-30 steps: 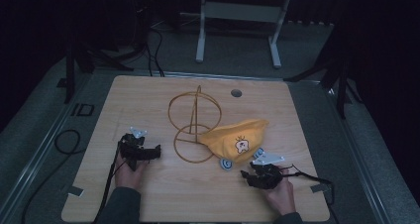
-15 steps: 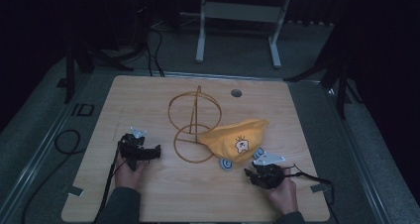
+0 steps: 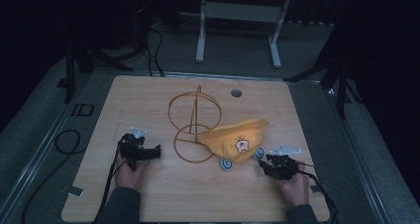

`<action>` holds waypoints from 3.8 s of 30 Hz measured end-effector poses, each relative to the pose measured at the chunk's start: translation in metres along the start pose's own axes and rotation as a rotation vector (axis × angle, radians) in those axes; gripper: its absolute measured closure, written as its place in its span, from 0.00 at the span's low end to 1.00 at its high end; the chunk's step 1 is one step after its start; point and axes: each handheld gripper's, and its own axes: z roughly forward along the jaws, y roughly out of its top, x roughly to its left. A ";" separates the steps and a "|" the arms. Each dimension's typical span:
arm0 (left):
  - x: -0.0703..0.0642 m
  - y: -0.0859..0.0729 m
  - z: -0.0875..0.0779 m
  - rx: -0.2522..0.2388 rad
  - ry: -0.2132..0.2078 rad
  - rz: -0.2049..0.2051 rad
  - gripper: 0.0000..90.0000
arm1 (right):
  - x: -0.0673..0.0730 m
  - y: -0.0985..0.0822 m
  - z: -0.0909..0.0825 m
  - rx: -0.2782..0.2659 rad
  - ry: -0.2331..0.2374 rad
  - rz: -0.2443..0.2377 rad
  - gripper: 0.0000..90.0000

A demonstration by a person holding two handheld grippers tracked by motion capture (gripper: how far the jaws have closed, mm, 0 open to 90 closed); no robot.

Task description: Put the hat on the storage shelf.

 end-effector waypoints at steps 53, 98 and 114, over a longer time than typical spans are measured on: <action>0.000 0.000 0.000 0.000 0.000 0.001 0.00 | -0.013 0.014 0.012 -0.037 0.148 -0.047 0.83; 0.000 0.000 0.000 -0.001 0.000 0.000 0.00 | -0.021 0.071 -0.046 -0.177 0.148 -0.136 0.87; 0.000 0.000 0.000 -0.001 0.000 -0.001 0.00 | -0.018 0.101 -0.073 -0.247 0.162 -0.186 0.87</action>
